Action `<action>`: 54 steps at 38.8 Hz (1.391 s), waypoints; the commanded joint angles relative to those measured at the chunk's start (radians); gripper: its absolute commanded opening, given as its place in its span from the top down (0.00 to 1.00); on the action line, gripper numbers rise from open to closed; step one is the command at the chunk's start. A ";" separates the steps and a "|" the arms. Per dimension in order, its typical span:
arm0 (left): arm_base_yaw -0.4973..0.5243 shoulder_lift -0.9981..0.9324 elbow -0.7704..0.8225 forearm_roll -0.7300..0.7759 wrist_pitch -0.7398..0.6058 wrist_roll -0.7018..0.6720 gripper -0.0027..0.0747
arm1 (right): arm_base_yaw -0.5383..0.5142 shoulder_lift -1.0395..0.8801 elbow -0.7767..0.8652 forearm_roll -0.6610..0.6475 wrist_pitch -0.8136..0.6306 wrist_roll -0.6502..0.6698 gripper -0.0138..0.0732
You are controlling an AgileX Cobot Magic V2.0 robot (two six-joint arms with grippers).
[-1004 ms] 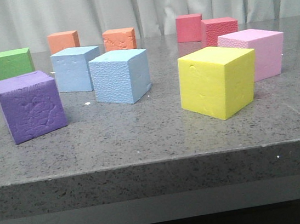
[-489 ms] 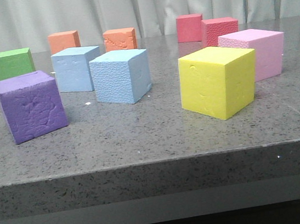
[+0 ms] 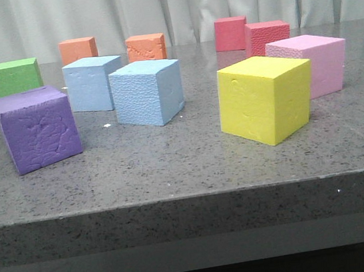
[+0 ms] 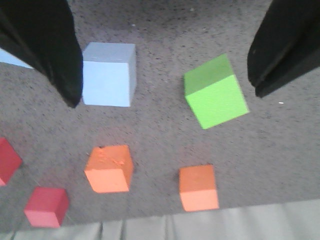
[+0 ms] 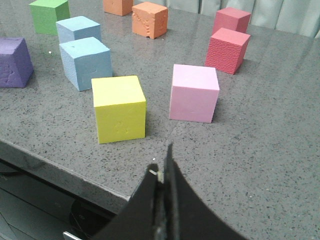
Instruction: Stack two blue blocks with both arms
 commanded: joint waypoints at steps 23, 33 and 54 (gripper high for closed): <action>-0.128 0.502 -0.546 -0.008 0.341 -0.005 0.14 | -0.008 0.010 -0.015 0.002 -0.090 0.001 0.92; -0.128 0.577 -0.575 -0.010 0.368 -0.005 0.14 | -0.008 0.010 -0.015 0.002 -0.090 0.001 0.92; -0.128 0.591 -0.575 -0.010 0.395 -0.005 0.31 | -0.008 0.010 -0.015 0.002 -0.090 0.001 0.92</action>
